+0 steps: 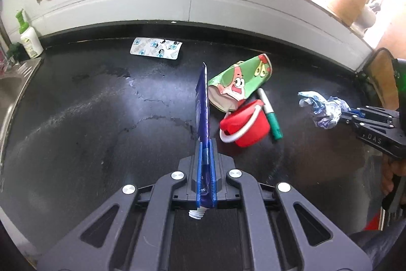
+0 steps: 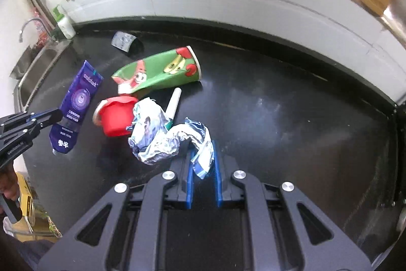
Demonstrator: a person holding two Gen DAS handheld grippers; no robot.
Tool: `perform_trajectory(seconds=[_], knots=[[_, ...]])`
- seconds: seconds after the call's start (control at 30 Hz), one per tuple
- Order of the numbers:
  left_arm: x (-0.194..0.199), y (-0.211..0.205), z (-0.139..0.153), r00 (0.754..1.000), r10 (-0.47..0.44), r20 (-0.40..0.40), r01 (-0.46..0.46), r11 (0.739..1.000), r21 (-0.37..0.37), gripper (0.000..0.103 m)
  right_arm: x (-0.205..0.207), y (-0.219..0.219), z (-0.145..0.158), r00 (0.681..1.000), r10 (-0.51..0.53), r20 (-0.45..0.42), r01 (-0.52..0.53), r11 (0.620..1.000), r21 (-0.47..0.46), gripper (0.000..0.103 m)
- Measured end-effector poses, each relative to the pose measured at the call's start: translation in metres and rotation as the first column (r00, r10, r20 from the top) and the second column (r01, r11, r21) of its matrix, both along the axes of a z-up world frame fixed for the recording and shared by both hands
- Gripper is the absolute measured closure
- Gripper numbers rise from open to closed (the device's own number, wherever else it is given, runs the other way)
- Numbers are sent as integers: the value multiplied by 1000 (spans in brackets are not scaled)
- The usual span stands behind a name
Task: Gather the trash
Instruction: 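Carry toothpaste tube and foil to the black bin and release both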
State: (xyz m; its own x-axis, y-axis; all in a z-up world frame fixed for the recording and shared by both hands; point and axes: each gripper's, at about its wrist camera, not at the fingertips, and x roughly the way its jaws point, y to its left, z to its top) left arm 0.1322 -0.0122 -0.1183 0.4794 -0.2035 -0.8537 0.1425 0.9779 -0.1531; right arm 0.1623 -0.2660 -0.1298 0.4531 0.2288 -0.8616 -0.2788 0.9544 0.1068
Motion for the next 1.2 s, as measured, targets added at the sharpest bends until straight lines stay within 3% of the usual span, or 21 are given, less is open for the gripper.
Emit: perform_trajectory(seconds=[0.37, 0.63, 0.73, 0.97, 1.13, 1.2], knots=[[-64, 23, 34, 996, 80, 28, -80, 996, 23, 99, -42, 49, 49, 990, 108, 85, -112, 993, 36, 89], [-125, 65, 47, 982, 184, 30, -186, 981, 52, 99, -77, 136, 62, 958, 269, 94, -275, 960, 53, 89], [-157, 95, 51, 967, 253, 32, -255, 965, 62, 99, -90, 172, 63, 939, 333, 89, -338, 939, 60, 89], [-228, 172, 54, 900, 436, 24, -437, 896, 86, 99, -139, 285, 56, 846, 529, 62, -532, 843, 76, 89], [-284, 226, 52, 825, 565, 17, -563, 819, 108, 99, -182, 368, 52, 745, 665, 53, -667, 741, 81, 89], [-310, 249, 48, 785, 620, 7, -617, 779, 112, 99, -204, 407, 47, 691, 722, 40, -723, 686, 84, 89]])
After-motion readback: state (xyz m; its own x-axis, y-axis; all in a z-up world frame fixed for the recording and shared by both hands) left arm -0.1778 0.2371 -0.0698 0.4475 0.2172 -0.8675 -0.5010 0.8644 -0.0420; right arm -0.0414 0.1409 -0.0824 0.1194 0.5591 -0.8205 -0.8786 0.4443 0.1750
